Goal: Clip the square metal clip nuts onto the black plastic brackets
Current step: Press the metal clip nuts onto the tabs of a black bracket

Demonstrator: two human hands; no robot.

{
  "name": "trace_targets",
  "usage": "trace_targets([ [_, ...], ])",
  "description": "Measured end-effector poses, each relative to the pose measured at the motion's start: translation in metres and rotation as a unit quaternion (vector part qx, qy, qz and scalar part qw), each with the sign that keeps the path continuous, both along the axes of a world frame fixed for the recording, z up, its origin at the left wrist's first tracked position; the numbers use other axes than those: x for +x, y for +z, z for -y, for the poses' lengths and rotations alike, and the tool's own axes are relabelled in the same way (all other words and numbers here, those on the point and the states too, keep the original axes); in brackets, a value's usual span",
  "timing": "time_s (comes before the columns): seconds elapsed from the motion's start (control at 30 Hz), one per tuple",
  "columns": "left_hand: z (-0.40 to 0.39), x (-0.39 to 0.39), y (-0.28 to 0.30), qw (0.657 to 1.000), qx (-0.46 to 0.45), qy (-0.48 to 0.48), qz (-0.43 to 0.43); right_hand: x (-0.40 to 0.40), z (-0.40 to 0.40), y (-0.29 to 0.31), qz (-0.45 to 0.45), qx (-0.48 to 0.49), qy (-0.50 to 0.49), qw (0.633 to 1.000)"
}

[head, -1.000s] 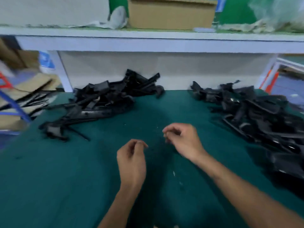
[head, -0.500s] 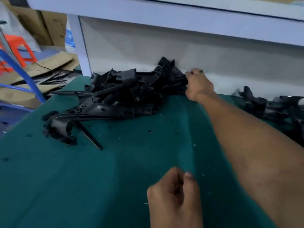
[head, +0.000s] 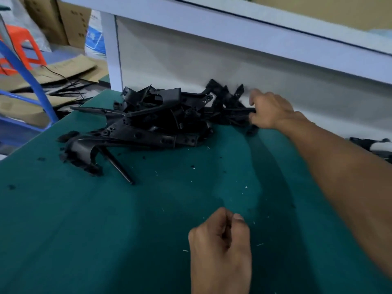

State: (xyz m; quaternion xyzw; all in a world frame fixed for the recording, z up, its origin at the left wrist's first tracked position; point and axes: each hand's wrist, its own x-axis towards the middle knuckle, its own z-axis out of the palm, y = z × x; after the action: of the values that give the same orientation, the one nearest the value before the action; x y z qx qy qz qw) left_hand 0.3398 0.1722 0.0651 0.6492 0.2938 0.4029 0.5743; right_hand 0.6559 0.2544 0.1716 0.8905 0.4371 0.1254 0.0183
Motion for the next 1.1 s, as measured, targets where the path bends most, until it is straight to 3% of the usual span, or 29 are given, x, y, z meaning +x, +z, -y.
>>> trace_targets([
  [0.13, 0.002, -0.003, 0.001, 1.0, -0.014, -0.019, -0.005, -0.004, 0.015, 0.005, -0.055, -0.045, -0.066, 0.995],
  [0.2, 0.003, -0.003, 0.002, 0.999, -0.02, -0.026, 0.0, -0.003, 0.022, 0.004, -0.161, -0.035, -0.086, 0.983],
  [0.3, 0.003, -0.004, 0.002, 0.999, -0.014, -0.034, 0.007, -0.008, 0.034, -0.001, -0.321, 0.038, -0.14, 0.936],
  [0.37, 0.002, -0.005, 0.003, 0.999, -0.009, -0.04, 0.009, -0.012, 0.043, -0.007, -0.307, 0.084, -0.157, 0.935],
  [0.43, 0.002, -0.005, 0.003, 0.999, -0.008, -0.039, 0.014, -0.022, 0.056, -0.013, -0.234, 0.142, -0.15, 0.95],
  [0.53, 0.002, -0.006, 0.003, 0.999, -0.019, -0.04, 0.024, -0.055, 0.08, -0.026, -0.199, 0.247, -0.13, 0.939],
  [0.67, 0.002, -0.006, 0.003, 0.999, 0.009, -0.035, 0.029, -0.138, 0.115, -0.063, -0.22, 0.347, -0.123, 0.903],
  [0.77, 0.004, -0.006, 0.005, 0.996, 0.024, -0.072, 0.036, -0.205, 0.14, -0.083, -0.268, 0.447, -0.12, 0.845],
  [0.93, 0.008, -0.01, 0.007, 0.994, -0.022, -0.093, 0.048, -0.276, 0.151, -0.081, -0.387, 0.505, -0.119, 0.763],
  [1.1, 0.015, -0.024, 0.041, 0.978, -0.141, -0.088, 0.123, -0.312, 0.155, -0.068, -0.355, 0.49, -0.132, 0.785],
])
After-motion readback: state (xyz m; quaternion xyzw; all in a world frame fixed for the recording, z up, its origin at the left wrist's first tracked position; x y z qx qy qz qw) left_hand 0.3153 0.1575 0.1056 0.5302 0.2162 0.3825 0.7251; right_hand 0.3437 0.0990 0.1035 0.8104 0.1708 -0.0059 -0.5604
